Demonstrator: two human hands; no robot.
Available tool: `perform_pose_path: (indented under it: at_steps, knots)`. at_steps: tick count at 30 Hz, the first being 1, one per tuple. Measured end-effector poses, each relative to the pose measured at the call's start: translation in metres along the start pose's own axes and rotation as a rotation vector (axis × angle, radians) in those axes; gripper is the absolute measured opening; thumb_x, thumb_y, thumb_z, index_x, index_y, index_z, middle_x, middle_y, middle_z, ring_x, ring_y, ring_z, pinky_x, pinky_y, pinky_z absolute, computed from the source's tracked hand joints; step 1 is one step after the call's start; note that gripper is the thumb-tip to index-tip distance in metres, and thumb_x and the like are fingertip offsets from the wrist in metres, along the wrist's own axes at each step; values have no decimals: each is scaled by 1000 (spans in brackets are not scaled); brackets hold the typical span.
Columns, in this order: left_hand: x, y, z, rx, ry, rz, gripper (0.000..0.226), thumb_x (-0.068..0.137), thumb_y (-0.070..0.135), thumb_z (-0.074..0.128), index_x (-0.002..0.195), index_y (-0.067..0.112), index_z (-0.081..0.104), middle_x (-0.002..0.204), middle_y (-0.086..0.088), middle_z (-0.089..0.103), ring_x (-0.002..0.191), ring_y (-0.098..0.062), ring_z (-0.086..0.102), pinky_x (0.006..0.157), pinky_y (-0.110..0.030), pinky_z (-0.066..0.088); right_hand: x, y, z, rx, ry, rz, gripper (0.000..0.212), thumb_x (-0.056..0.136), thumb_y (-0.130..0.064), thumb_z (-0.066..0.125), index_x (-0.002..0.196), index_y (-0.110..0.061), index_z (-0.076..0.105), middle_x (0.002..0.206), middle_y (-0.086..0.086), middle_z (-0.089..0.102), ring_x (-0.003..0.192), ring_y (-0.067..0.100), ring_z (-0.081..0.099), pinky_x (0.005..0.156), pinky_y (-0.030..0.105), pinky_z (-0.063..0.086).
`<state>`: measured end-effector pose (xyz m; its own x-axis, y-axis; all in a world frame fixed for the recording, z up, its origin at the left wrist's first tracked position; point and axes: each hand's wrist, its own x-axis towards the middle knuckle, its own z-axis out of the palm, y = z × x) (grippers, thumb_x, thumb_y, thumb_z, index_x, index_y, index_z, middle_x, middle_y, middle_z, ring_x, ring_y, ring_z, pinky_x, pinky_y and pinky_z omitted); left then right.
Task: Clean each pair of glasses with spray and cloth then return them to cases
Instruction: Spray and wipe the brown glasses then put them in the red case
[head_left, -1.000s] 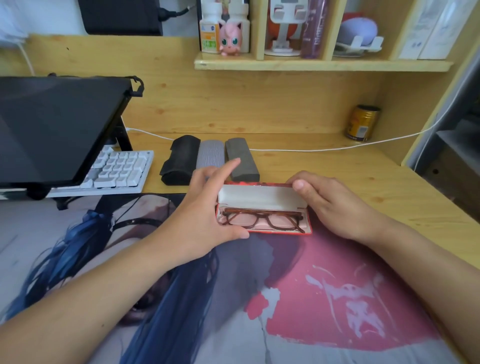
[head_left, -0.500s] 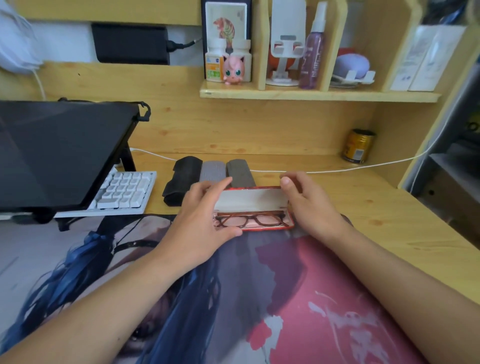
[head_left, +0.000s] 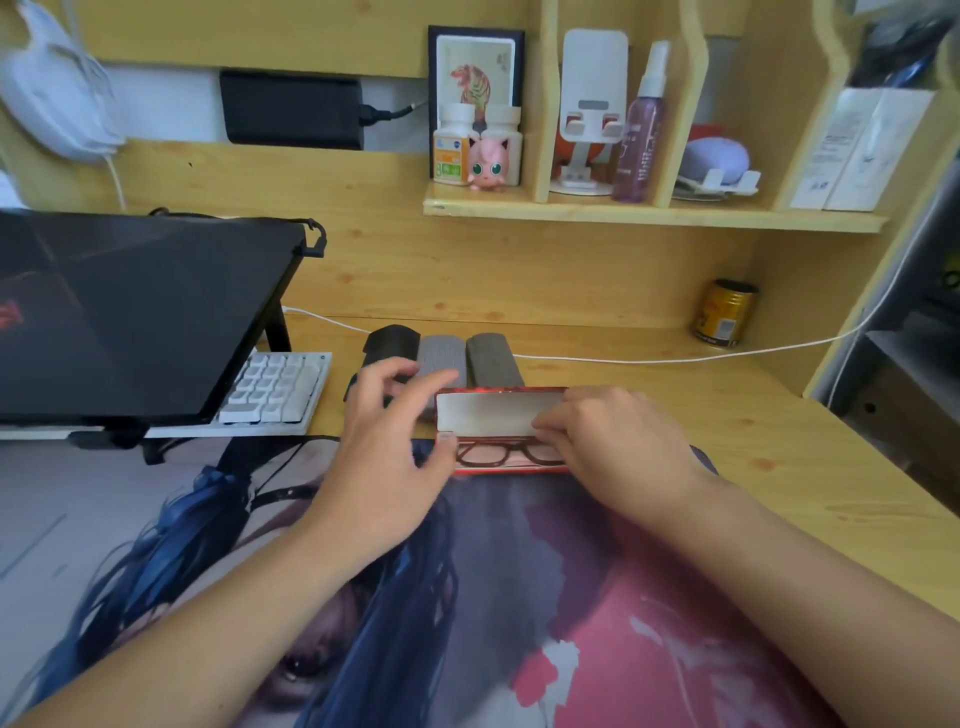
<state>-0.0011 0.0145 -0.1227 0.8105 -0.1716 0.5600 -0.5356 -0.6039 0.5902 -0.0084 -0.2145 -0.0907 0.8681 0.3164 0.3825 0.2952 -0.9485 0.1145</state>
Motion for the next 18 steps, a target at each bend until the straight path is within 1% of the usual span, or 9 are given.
perform_pose_path:
  at_steps: [2,3,5,7,9,11,13,16,18]
  knots:
    - [4,-1,-10,-25,140,-19,43,87,0,63,119,28,68,121,11,46,114,-6,50,91,-12,39,6,-8,-6,-83,-68,-31,19,96,-28,53,79,-20,54,81,-1,52,83,35,60,59,35,36]
    - [7,-2,-14,-30,183,-34,39,87,-4,59,112,25,71,114,10,49,106,-6,53,85,-11,40,9,-11,-9,-116,-104,-51,19,94,-25,53,77,-21,49,80,1,50,80,36,58,60,35,33]
    - [9,-4,-18,-35,220,-53,35,87,-6,57,101,21,74,106,9,53,95,-8,56,79,-17,42,14,-16,-14,-174,-152,-98,17,90,-16,53,77,-25,49,84,5,58,80,36,60,60,35,33]
    - [9,-4,-19,-36,222,-45,32,87,-6,57,94,20,75,103,8,55,91,-8,57,76,-19,43,17,-18,-15,-245,-161,-145,18,89,-11,53,81,-26,54,92,6,66,85,36,65,60,35,36]
    - [8,-2,-17,-39,216,-11,31,87,-7,58,90,19,75,100,8,56,89,-9,58,75,-22,46,19,-21,-16,-305,-178,-167,15,91,-11,54,87,-23,61,95,6,68,88,35,67,60,34,37]
    - [7,1,-16,-32,207,23,31,87,-6,58,87,19,75,98,9,56,90,-9,58,75,-27,47,22,-22,-18,-333,-203,-178,15,91,-10,53,92,-21,63,98,7,69,90,34,68,62,34,38]
    - [7,1,-16,-28,197,44,29,88,-5,58,86,19,75,97,11,57,90,-9,59,75,-29,48,25,-23,-22,-355,-232,-198,15,91,-9,52,91,-21,61,101,8,69,93,34,68,63,34,38]
    - [6,0,-17,-37,173,57,29,89,-5,59,84,19,76,94,13,59,86,-9,59,72,-28,46,28,-25,-24,-383,-262,-239,18,91,-8,53,84,-23,47,101,8,69,92,33,67,63,33,35]
    - [6,0,-18,-44,154,57,29,89,-4,59,84,19,76,93,14,60,83,-9,59,70,-27,45,29,-25,-24,-396,-267,-256,19,91,-9,53,82,-23,43,100,8,68,90,34,67,62,34,35]
